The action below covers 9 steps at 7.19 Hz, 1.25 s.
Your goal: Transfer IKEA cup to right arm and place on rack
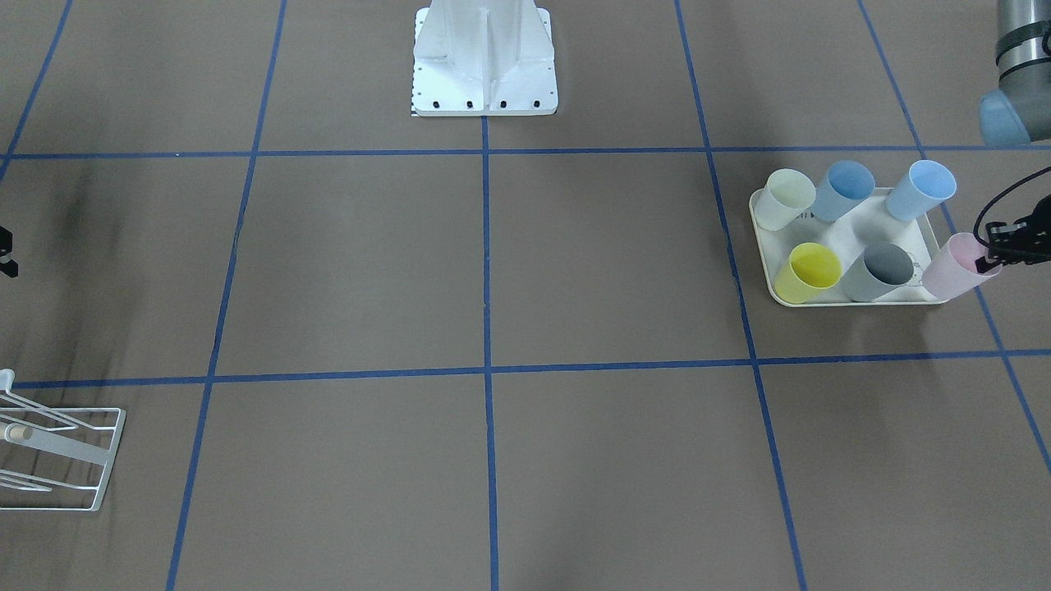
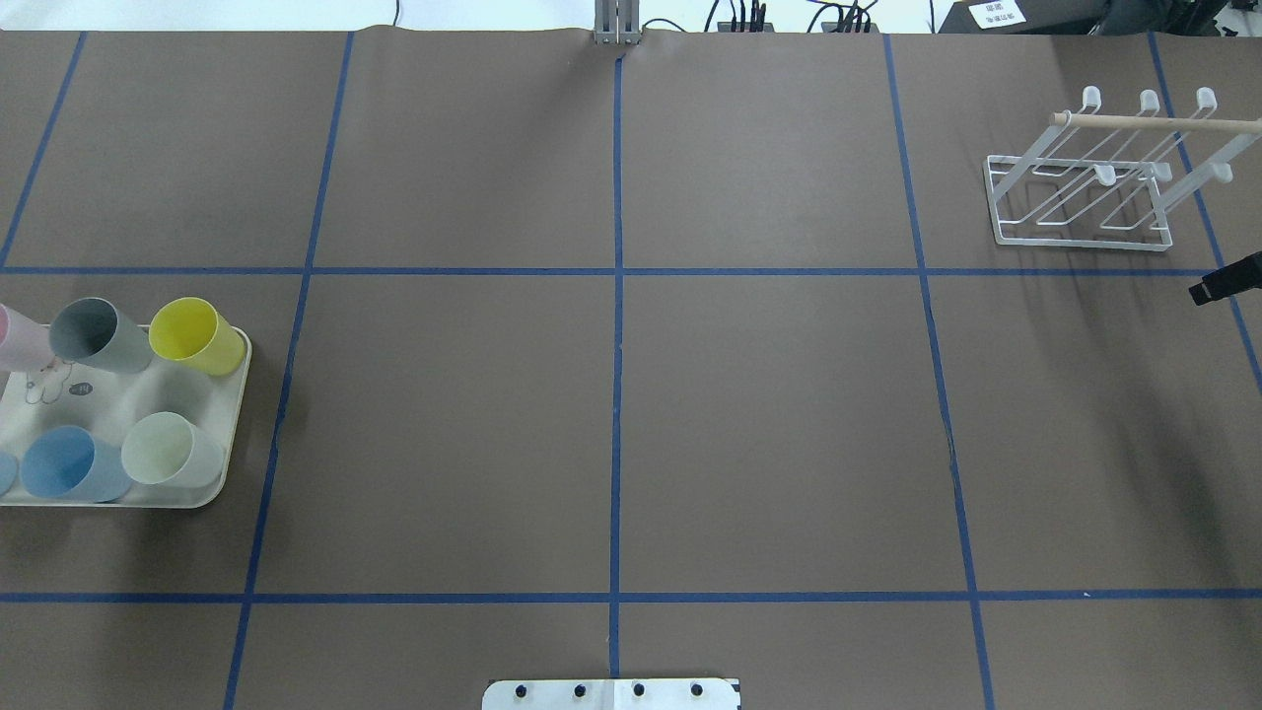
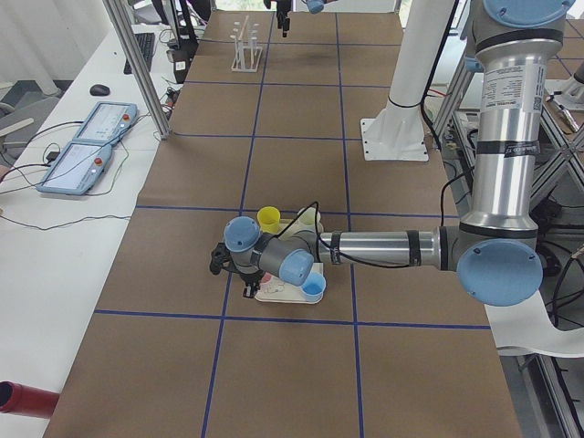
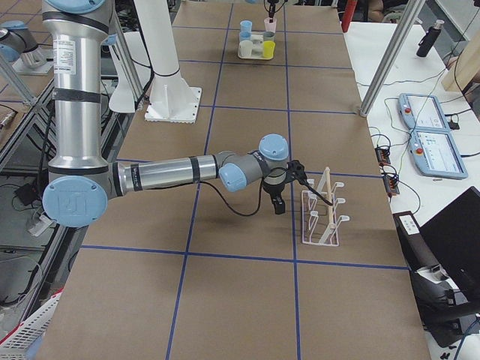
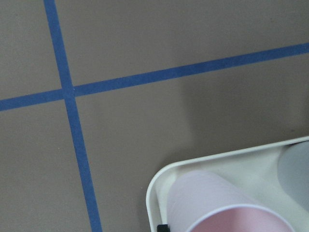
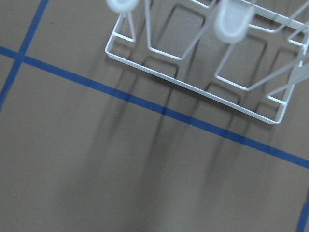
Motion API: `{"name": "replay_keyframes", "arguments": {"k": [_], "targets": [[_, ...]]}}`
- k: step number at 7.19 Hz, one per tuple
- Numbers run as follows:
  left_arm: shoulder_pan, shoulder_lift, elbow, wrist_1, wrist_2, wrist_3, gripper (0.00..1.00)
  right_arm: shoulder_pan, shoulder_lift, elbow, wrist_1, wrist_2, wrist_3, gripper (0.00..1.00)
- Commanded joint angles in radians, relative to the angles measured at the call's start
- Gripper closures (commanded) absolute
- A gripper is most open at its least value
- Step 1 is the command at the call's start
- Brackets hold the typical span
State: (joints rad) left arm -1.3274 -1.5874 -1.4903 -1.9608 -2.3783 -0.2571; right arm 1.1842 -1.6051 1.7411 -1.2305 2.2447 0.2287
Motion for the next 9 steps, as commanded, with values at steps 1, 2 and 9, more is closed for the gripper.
{"name": "replay_keyframes", "arguments": {"k": [1,2,9], "targets": [[-0.091,-0.075,-0.060,0.183,-0.037,-0.005,1.00,-0.108,0.061,0.006,-0.001,-0.002,0.036,0.01],[-0.093,-0.121,-0.147,0.289,-0.047,-0.011,1.00,-0.158,0.104,0.012,0.000,-0.002,0.204,0.01],[0.132,-0.307,-0.300,-0.100,-0.384,-1.081,1.00,-0.420,0.450,0.015,0.591,-0.113,1.275,0.01]]}}
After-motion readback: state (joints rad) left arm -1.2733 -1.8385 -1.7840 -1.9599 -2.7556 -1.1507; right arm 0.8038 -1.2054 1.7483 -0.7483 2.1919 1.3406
